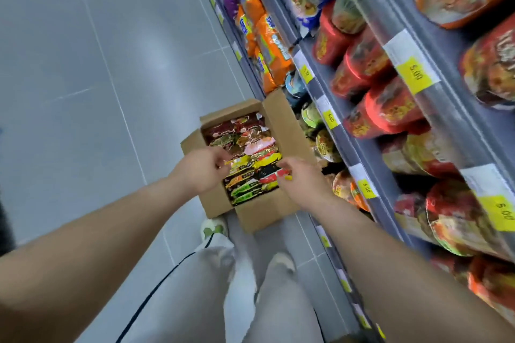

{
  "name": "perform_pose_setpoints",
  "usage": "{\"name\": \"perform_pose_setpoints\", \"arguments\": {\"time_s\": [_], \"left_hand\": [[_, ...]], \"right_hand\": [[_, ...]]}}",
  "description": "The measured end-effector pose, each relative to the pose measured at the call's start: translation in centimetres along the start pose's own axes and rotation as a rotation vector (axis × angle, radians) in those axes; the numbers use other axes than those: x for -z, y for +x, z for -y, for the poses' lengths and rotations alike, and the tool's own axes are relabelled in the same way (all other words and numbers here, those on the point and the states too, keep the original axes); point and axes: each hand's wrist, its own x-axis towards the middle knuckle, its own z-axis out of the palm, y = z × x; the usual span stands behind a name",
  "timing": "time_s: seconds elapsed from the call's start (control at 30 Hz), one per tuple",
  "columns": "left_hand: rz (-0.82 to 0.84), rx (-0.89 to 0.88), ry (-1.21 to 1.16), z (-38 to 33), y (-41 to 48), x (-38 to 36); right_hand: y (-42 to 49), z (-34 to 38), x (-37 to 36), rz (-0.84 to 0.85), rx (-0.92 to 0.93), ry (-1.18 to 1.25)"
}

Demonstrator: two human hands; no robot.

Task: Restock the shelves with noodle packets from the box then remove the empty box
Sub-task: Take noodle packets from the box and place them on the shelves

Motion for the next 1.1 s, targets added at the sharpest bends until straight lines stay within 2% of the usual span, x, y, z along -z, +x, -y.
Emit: {"name": "perform_pose_setpoints", "arguments": {"time_s": [0.13,0.27,0.47,0.63,0.7,0.9,1.1], "left_hand": [[0.008,0.098,-0.025,3.7,3.4,-6.3],[0.038,0.129,0.011,7.8,8.0,-14.7],[0.092,0.072,0.18,13.0,16.6,-25.9],[0.183,0.082,0.283,16.3,21.9,-33.1],[0.205,0.088,0.313,17.1,23.1,-35.3],[0.126,0.085,0.444,17.6,24.6,-37.9],[0.158,0.015,0.513,17.9,25.2,-38.2]], "right_hand": [[5.1,-4.0,-5.3,0.109,0.041,-0.091],[10.5,-8.9,-12.0,0.148,0.068,-0.145],[18.1,-15.5,-22.4,0.198,0.107,-0.171],[23.6,-18.6,-29.0,0.281,0.215,-0.223],[25.4,-19.3,-31.0,0.331,0.259,-0.261],[28.2,-19.3,-33.3,0.393,0.32,-0.427],[29.8,-19.6,-35.0,0.37,0.316,-0.494]]}}
